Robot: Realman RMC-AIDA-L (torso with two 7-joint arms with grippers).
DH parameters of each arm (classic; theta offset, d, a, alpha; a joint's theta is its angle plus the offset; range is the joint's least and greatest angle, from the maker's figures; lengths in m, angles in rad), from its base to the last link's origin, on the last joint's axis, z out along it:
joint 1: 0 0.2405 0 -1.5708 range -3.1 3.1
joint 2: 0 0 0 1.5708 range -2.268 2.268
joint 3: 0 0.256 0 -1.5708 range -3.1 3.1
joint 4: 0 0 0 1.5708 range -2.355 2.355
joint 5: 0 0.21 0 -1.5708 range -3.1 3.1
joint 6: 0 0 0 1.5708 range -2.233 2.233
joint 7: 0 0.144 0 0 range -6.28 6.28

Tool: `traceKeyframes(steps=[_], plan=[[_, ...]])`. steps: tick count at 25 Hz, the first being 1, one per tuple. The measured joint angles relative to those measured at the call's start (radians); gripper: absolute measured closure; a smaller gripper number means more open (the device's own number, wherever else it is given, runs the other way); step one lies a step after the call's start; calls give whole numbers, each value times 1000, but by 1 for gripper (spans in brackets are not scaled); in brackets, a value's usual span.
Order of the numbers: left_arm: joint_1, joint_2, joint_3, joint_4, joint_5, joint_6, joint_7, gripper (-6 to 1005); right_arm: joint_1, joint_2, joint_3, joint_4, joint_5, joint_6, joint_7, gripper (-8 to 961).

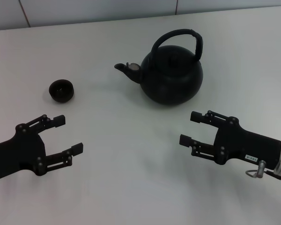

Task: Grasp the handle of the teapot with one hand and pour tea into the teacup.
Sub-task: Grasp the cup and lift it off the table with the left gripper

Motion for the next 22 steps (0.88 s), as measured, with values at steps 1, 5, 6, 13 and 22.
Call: traceKeyframes(steps=[1,5,6,13,22], plan=[[0,0,0,0,0,0,0,152,0,0,0,0,0,0,0,214],[0,0,0,0,1,-1,0,152,0,0,0,-2,0,1,0,214],[0,0,0,0,1,-1,0,152,0,0,0,-3,0,1,0,214],[-3,0,0,0,1,-2,0,152,1,0,0,-6,0,1,0,214],[-3,0,0,0,1,-4,0,152,0,1,0,-8,0,1,0,214]])
